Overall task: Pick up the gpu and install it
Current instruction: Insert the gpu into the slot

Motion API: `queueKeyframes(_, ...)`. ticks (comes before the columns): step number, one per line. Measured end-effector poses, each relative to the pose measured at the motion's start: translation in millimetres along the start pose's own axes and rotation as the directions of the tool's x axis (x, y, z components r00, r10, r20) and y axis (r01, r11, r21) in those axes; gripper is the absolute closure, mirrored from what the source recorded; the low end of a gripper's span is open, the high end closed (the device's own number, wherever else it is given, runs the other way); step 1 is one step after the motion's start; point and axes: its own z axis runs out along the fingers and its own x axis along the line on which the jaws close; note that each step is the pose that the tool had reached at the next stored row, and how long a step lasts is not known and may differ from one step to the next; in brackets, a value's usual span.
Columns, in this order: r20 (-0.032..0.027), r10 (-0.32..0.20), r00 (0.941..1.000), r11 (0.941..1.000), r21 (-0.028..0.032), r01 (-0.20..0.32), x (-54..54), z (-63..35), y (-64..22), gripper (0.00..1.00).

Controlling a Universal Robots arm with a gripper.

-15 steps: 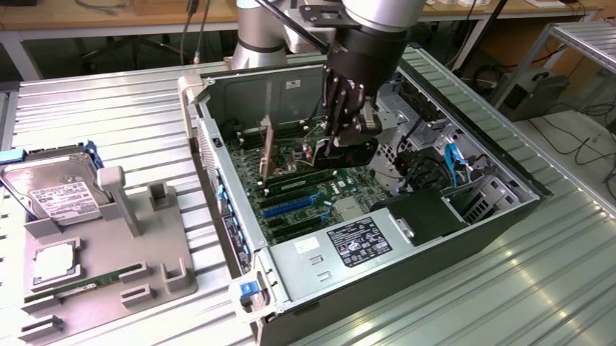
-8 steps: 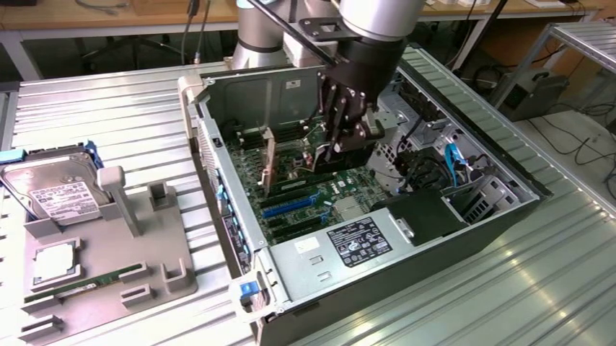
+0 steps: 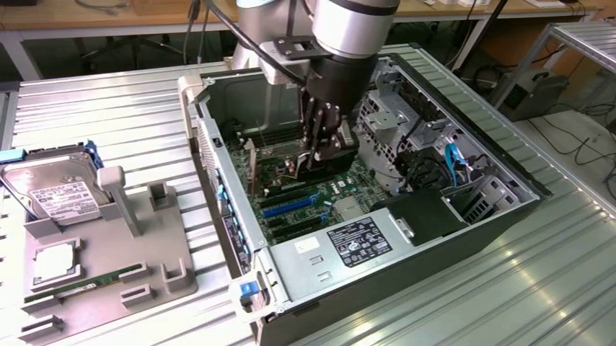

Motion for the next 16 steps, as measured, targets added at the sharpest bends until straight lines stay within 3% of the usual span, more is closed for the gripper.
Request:
queueKeyframes(4,0.0,0.0,1.0,1.0,0.0,0.0,-6.0,16.8,7.3,0.74)
queueKeyframes(16,-0.0019,-0.046,0.999,0.999,0.0006,0.046,-5.1,42.4,10.3,0.74)
